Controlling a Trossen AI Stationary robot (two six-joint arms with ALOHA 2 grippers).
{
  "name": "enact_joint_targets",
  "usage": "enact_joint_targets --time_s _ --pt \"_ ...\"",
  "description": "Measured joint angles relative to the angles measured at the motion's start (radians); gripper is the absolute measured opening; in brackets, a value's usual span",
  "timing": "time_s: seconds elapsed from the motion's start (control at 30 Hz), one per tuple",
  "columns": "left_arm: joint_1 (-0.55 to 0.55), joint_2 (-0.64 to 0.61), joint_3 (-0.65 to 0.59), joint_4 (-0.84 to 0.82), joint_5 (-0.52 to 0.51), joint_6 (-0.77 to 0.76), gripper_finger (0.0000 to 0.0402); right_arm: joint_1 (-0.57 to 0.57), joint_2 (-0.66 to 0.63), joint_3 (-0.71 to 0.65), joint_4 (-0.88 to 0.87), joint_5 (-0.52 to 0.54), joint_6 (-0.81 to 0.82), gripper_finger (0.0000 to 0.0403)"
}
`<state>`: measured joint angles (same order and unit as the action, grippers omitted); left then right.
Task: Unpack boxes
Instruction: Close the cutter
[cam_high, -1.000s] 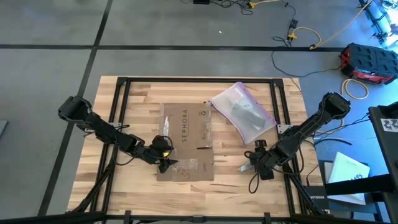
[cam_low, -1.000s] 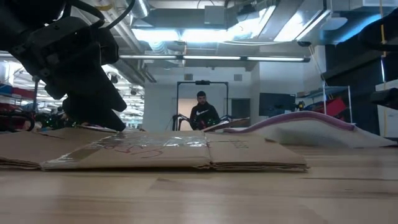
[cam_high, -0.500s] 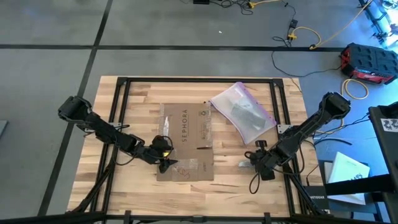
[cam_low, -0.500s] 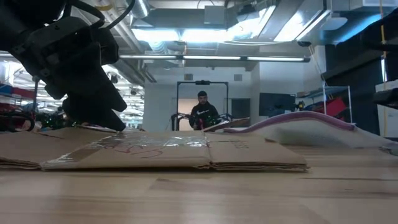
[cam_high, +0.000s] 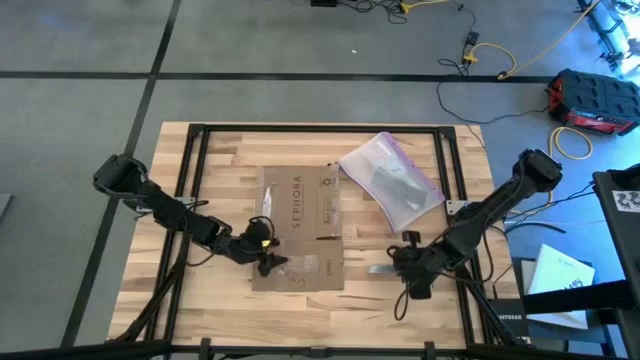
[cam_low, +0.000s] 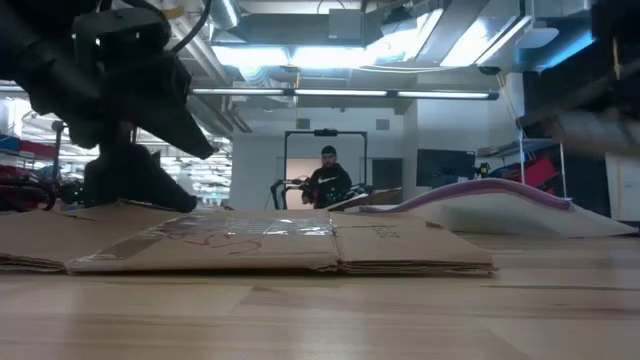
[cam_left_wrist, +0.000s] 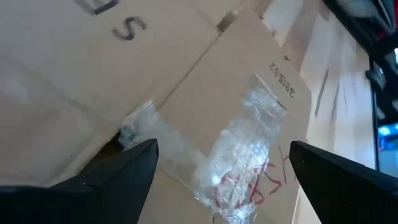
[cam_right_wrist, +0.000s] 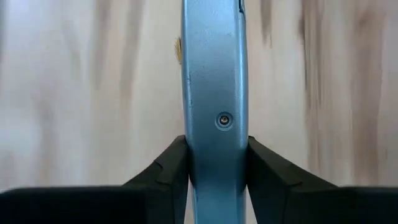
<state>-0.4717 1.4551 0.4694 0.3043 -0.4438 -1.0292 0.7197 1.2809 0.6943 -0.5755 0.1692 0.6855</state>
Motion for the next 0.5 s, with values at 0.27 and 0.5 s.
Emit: enact_joint_targets --time_s 0.27,0.5 --pt "0.000 0.000 0.000 -0.005 0.000 -0.143 0.0351 -0.064 -0.008 0.125 0.014 0.198 0.021 0.0105" --pt "0.027 0.000 -0.002 0.272 -0.050 -0.077 0.0351 -0.200 -0.008 0.127 0.307 0.284 0.022 0.0105"
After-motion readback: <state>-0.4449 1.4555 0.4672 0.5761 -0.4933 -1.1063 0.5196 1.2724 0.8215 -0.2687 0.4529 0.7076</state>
